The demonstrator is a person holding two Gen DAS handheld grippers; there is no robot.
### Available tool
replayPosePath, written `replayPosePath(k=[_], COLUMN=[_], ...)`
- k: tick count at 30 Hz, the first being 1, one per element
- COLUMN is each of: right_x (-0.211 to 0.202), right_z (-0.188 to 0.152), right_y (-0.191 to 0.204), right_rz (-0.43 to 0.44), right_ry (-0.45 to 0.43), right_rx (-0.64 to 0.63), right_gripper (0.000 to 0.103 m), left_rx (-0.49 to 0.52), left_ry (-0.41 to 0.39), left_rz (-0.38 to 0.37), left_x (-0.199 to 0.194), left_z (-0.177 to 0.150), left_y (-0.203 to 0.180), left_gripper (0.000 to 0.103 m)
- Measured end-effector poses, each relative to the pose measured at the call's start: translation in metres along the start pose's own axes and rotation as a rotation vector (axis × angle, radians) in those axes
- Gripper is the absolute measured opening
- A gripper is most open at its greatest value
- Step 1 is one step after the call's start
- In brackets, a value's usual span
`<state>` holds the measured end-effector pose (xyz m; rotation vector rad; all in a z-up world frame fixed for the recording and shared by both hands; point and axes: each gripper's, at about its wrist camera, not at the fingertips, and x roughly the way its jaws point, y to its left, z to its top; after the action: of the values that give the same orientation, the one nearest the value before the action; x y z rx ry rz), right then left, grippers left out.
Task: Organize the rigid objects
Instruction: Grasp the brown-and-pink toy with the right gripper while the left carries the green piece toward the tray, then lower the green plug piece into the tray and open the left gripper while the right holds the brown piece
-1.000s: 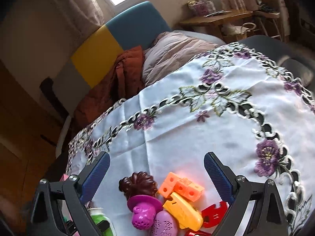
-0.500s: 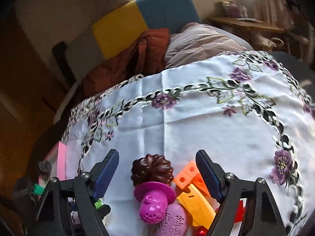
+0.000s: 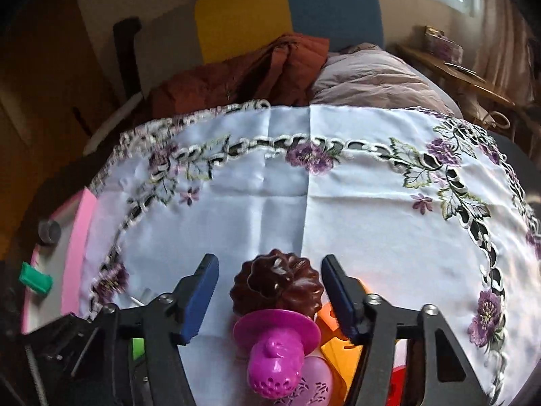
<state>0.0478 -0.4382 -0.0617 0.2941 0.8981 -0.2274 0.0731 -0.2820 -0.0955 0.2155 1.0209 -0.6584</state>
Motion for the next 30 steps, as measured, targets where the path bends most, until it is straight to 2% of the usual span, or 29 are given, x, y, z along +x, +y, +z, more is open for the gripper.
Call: replayPosePath(k=[1, 3, 7, 8, 10, 17, 24, 30], right_x=[0.003, 0.003, -0.002, -0.003, 0.001, 0.007, 0.007, 0.007], right_z=[-0.001, -0.001, 0.002, 0.002, 0.002, -0.002, -0.001, -0.002], right_y=[0.002, 0.007, 0.011, 0.013, 0.02, 0.037, 0.036, 0.036], right_rz=[-0.012, -0.039, 0.034, 0.073, 0.098, 0.095, 0.095, 0.09], right_ry=[0.007, -0.008, -0.035, -0.041, -0.028, -0.016, -0.005, -0.005], right_rx=[-0.016, -0.052, -0.042, -0.044, -0.059, -0.126, -0.111, -0.116], right_gripper=[0.024, 0.024, 0.024, 0.024, 0.024, 0.024, 0.025, 0.025], left_rx=[-0.006, -0.009, -0.023, -0.023, -0.007, 0.02, 0.022, 0.007], left_ry=[-0.002, -0.007, -0.016, -0.016, -0.016, -0.064, -0.143, -0.198], left_rz=[-0.003, -0.006, -0.027, -0.027, -0.014, -0.022, -0.023, 0.008], left_x=[0.0, 0.0, -0.003, -0.005, -0.009, -0.039, -0.083, -0.118], left_z=[0.0, 0.0, -0.001, -0.002, -0.004, -0.015, -0.021, -0.027], left_y=[0.0, 0.001, 0.004, 0.004, 0.002, -0.004, -0.004, 0.006], left_gripper=[0.053, 0.053, 0.053, 0.053, 0.053, 0.053, 0.053, 0.053])
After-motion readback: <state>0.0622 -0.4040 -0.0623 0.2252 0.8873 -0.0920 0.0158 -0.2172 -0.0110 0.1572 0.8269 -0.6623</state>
